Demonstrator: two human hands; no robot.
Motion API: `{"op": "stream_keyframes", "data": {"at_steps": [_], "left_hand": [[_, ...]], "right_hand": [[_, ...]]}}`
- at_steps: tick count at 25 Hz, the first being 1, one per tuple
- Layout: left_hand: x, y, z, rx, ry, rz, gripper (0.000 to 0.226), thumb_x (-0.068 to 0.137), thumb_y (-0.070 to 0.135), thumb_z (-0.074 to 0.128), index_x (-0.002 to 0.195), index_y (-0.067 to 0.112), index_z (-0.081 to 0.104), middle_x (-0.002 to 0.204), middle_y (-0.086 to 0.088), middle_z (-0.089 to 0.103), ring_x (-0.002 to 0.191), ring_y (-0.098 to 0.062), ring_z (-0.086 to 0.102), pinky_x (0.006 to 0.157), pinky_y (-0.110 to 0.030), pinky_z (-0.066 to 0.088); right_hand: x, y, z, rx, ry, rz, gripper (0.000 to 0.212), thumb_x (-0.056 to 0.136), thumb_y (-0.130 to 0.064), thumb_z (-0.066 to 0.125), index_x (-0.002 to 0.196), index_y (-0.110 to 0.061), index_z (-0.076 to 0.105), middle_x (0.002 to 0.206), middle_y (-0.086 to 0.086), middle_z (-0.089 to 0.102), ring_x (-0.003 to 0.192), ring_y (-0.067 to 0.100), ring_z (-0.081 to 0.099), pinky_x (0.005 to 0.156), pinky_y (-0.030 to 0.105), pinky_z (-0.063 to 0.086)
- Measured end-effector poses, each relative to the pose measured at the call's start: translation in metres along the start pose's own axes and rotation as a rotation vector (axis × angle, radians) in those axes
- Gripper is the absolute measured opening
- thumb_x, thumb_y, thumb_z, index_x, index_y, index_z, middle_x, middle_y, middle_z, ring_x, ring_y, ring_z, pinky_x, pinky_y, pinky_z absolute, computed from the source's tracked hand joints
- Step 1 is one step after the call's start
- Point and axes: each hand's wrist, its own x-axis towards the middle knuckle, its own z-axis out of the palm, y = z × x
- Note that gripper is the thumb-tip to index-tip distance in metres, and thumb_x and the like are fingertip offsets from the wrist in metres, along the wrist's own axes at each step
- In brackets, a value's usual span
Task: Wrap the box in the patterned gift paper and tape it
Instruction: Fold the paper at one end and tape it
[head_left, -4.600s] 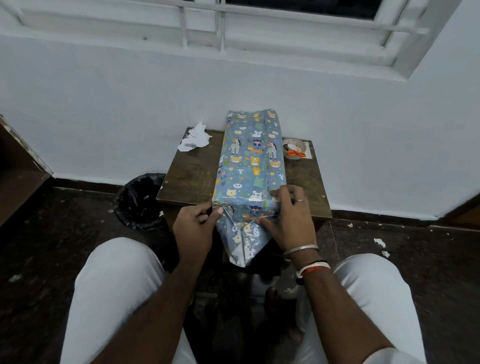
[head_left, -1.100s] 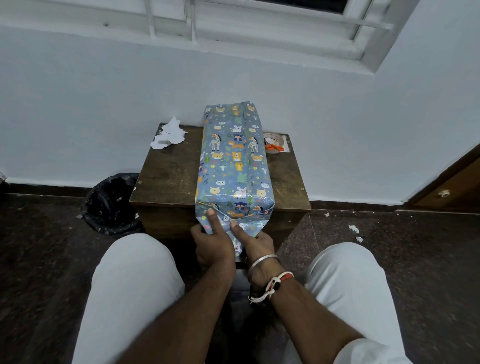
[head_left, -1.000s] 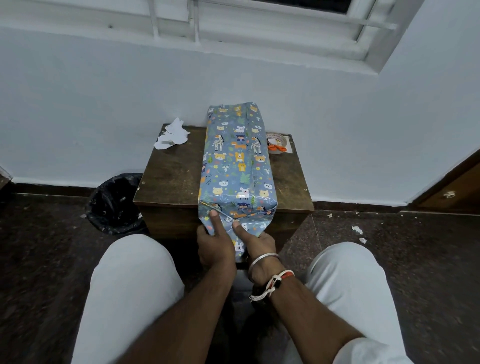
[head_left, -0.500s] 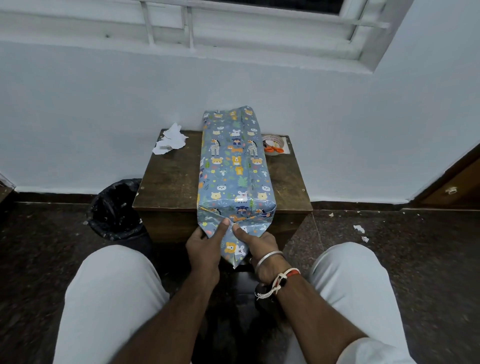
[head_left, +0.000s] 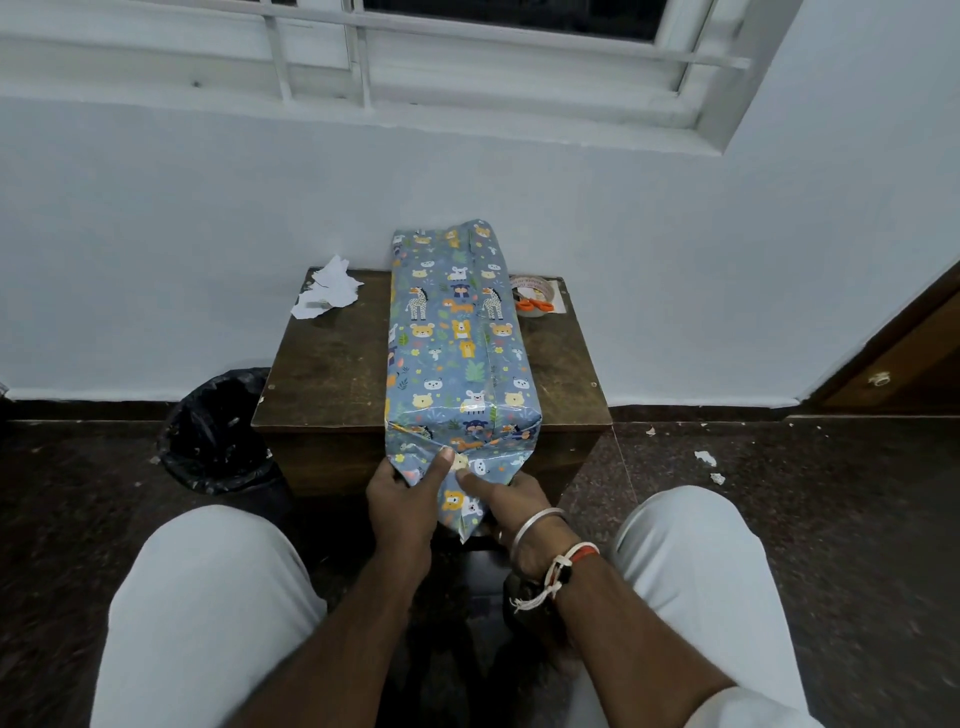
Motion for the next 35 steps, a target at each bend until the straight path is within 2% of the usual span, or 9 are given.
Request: {"op": "stream_keyframes", "data": {"at_steps": [2, 4, 8, 13, 18, 24, 27, 30, 35], "left_hand": [[0.000, 0.000, 0.002, -0.002, 0.023, 0.015, 0.038, 0.080, 0.009, 0.085, 0.116, 0.007, 0.071, 0.105, -0.005, 0.078, 0.095, -0.022, 0.076, 0.077, -0.040, 0.061], [0.000, -0.002, 0.004, -0.001, 0.041, 0.026, 0.039, 0.080, 0.009, 0.086, 0.115, 0.007, 0.071, 0.105, -0.005, 0.078, 0.095, -0.021, 0.075, 0.074, -0.038, 0.060], [-0.002, -0.003, 0.005, -0.004, 0.070, 0.029, 0.040, 0.080, 0.012, 0.087, 0.117, 0.009, 0.070, 0.105, -0.002, 0.077, 0.096, -0.019, 0.074, 0.075, -0.036, 0.059], [-0.003, -0.001, 0.007, 0.033, 0.102, 0.048, 0.040, 0.079, 0.014, 0.088, 0.115, 0.009, 0.070, 0.102, 0.001, 0.076, 0.093, -0.016, 0.074, 0.074, -0.035, 0.059], [-0.007, -0.001, 0.008, 0.143, 0.167, 0.093, 0.036, 0.077, 0.021, 0.090, 0.106, 0.014, 0.071, 0.095, 0.008, 0.075, 0.088, -0.009, 0.072, 0.079, -0.039, 0.060], [-0.009, 0.001, 0.008, 0.217, 0.201, 0.129, 0.035, 0.075, 0.027, 0.091, 0.100, 0.016, 0.070, 0.091, 0.007, 0.075, 0.084, -0.009, 0.072, 0.075, -0.036, 0.060], [-0.012, 0.005, 0.009, 0.224, 0.194, 0.126, 0.034, 0.075, 0.026, 0.091, 0.100, 0.017, 0.069, 0.090, 0.011, 0.073, 0.084, -0.005, 0.070, 0.074, -0.032, 0.058], [-0.010, 0.002, 0.008, 0.219, 0.199, 0.112, 0.035, 0.075, 0.027, 0.091, 0.100, 0.018, 0.069, 0.092, 0.009, 0.075, 0.085, -0.007, 0.072, 0.076, -0.035, 0.060], [-0.013, 0.000, 0.010, 0.275, 0.232, 0.135, 0.042, 0.075, 0.034, 0.091, 0.106, 0.016, 0.069, 0.097, 0.004, 0.075, 0.089, -0.014, 0.073, 0.077, -0.034, 0.058]], "right_hand": [[-0.013, -0.001, -0.008, -0.131, -0.101, 0.114, 0.020, 0.095, -0.015, 0.072, 0.113, -0.006, 0.068, 0.086, 0.004, 0.077, 0.072, 0.017, 0.073, 0.061, 0.028, 0.061], [-0.022, 0.000, -0.017, -0.192, -0.204, 0.202, 0.010, 0.099, -0.012, 0.066, 0.108, -0.009, 0.066, 0.074, 0.001, 0.074, 0.061, 0.009, 0.071, 0.061, 0.021, 0.060], [-0.030, -0.001, -0.025, -0.189, -0.268, 0.261, 0.012, 0.098, 0.002, 0.062, 0.100, -0.007, 0.069, 0.076, 0.002, 0.076, 0.065, 0.008, 0.074, 0.062, 0.020, 0.059], [-0.035, -0.008, -0.022, -0.167, -0.232, 0.312, 0.012, 0.095, 0.003, 0.066, 0.086, -0.004, 0.068, 0.071, 0.006, 0.076, 0.061, 0.009, 0.074, 0.062, 0.020, 0.061], [-0.039, -0.013, -0.023, -0.179, -0.252, 0.296, 0.013, 0.096, 0.007, 0.061, 0.093, -0.002, 0.069, 0.076, 0.009, 0.077, 0.066, 0.013, 0.075, 0.067, 0.023, 0.062], [-0.045, -0.009, -0.016, -0.204, -0.268, 0.269, 0.013, 0.095, -0.018, 0.072, 0.100, -0.006, 0.073, 0.084, 0.007, 0.079, 0.071, 0.010, 0.075, 0.066, 0.021, 0.059], [-0.045, -0.015, -0.017, -0.184, -0.319, 0.339, 0.016, 0.102, -0.019, 0.062, 0.103, -0.006, 0.072, 0.086, 0.011, 0.078, 0.077, 0.016, 0.077, 0.068, 0.024, 0.061], [-0.039, -0.018, -0.022, -0.092, -0.168, 0.330, 0.018, 0.103, -0.017, 0.060, 0.093, -0.004, 0.069, 0.075, 0.012, 0.074, 0.074, 0.022, 0.074, 0.066, 0.029, 0.063], [-0.031, -0.003, -0.020, -0.088, -0.023, 0.233, 0.023, 0.095, -0.011, 0.071, 0.076, -0.003, 0.062, 0.056, 0.007, 0.067, 0.051, 0.013, 0.069, 0.050, 0.023, 0.059]]}}
